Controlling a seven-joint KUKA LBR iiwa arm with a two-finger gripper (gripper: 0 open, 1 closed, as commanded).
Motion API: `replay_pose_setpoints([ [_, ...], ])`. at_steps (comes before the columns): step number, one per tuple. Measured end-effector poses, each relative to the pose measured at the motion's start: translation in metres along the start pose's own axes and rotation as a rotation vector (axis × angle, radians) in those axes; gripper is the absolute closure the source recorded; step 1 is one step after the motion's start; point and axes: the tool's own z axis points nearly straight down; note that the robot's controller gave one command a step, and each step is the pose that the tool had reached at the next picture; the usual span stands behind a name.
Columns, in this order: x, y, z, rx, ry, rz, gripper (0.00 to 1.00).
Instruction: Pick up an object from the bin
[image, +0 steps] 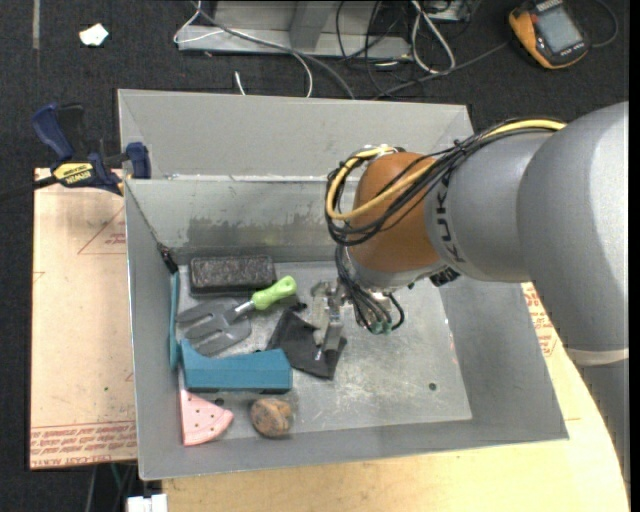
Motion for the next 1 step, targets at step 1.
replay_pose_setpoints([
  [1,-0.0037,0.008,-0.1484,-0.002,-0.004,-0.005,1.0],
])
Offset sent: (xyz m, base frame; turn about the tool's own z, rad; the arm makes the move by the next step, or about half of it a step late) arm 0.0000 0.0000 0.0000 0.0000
